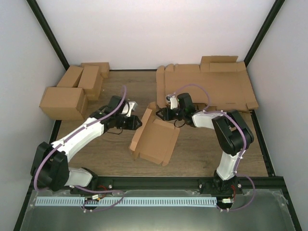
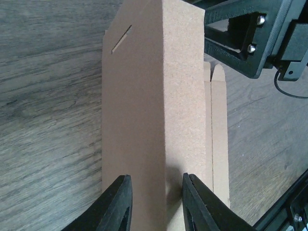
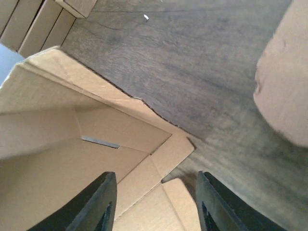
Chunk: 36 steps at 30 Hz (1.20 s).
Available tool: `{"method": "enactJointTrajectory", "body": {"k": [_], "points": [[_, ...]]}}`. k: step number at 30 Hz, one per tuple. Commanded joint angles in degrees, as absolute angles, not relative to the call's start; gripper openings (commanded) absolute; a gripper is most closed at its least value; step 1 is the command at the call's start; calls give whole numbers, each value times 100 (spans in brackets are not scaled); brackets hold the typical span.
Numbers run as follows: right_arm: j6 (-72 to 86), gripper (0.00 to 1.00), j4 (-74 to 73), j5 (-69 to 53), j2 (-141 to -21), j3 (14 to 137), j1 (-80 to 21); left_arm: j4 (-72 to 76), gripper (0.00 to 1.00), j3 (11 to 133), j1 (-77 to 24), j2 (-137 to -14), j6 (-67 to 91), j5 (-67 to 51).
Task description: Fold the paper box
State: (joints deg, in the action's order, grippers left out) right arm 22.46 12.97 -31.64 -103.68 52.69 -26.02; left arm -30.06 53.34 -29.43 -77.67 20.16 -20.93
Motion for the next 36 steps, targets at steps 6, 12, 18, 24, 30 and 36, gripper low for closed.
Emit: {"method": "enactJointTrajectory", "body": {"k": [6, 12, 18, 24, 30, 36], "points": [[-519, 55, 1635, -2911, -10417, 5766, -2699, -3508, 35, 5541, -2865, -7890, 1815, -2029], [-1111, 56, 1306, -3214, -10867, 6358, -2691, -3604, 33, 5654, -2864, -7974, 1741, -2035], [-1354, 55, 1049, -3841, -11240, 6806, -2689, -3735, 34, 5776, -2835, -7878, 1706, -1978], [-1661, 39, 686, -4581, -11469, 7134, -2659, -3843, 35, 5848, -2780, -7849, 1626, -1951], [-1669, 12, 609, -4593, -11255, 7048, -2654, -3974, 45, 6019, -2742, -7806, 1457, -2069], [-1557, 1, 618, -4348, -10532, 6579, -2654, -4329, 62, 6423, -2740, -7639, 937, -2293]]}}
